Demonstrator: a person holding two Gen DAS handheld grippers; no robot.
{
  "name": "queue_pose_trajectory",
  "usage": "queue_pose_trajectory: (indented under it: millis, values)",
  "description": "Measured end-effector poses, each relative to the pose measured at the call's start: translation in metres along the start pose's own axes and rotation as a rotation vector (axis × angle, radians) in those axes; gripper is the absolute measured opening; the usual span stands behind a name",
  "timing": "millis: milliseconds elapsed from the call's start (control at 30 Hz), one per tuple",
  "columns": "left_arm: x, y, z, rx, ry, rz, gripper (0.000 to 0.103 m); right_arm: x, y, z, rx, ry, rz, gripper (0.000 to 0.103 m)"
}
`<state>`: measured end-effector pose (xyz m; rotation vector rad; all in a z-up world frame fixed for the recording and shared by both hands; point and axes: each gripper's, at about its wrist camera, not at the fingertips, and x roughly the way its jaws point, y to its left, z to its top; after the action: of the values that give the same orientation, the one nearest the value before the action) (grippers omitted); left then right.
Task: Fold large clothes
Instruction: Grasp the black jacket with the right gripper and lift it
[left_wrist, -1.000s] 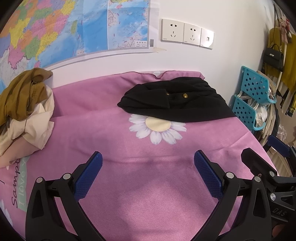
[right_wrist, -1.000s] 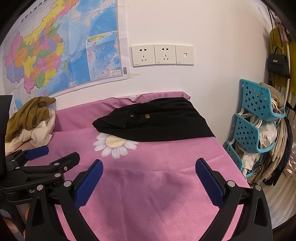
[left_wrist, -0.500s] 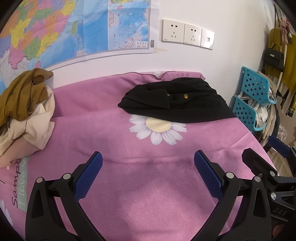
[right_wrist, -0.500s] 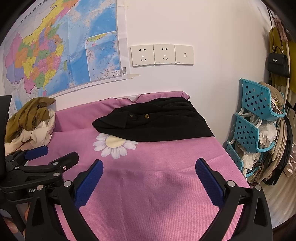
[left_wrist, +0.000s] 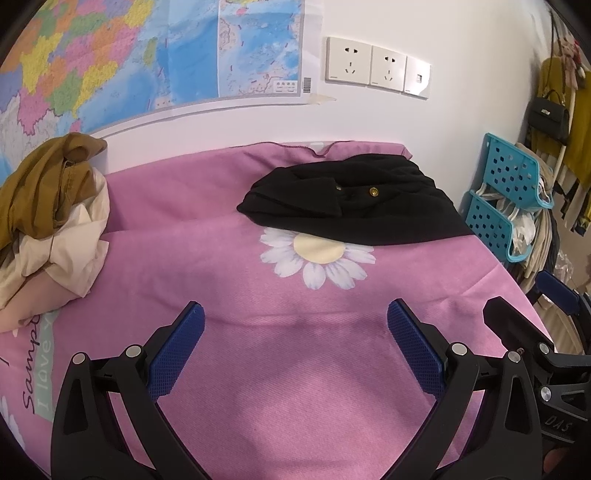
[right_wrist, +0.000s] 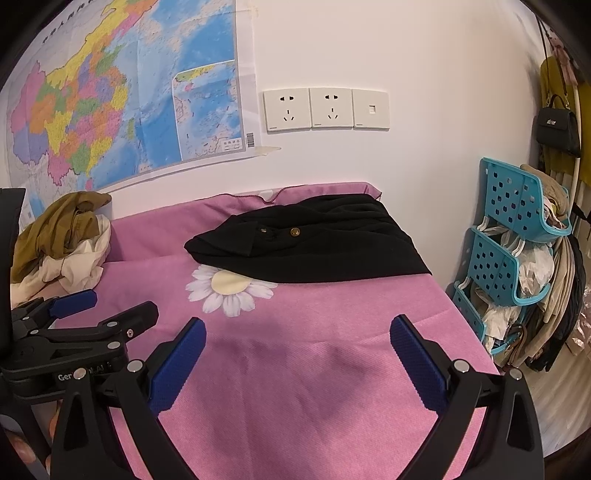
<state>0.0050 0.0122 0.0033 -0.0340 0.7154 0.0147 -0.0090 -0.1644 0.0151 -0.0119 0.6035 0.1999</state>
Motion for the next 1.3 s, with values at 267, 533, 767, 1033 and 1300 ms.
queue_pose_trajectory:
  millis: [267, 533, 767, 1033, 1300]
  values:
    - [0.009, 0.003, 0.002, -0.006, 0.030, -0.022, 0.098, 0.009, 0.003, 0.003, -0.028, 0.011, 0.014, 0.097]
    - [0.034, 0.026, 0.017, -0.033, 0.073, 0.010, 0.098, 0.051, 0.013, 0.029, -0.134, 0.052, 0.071, 0.097]
    - [0.065, 0.045, 0.027, -0.074, 0.132, 0.022, 0.098, 0.140, 0.029, 0.043, -0.319, 0.186, 0.051, 0.097]
    - [0.094, 0.057, 0.032, -0.091, 0.178, 0.001, 0.098, 0.175, 0.029, 0.073, -0.382, 0.177, 0.108, 0.086]
    - [0.118, 0.059, 0.037, -0.102, 0.212, -0.007, 0.098, 0.247, 0.033, 0.131, -0.452, 0.200, 0.085, 0.077]
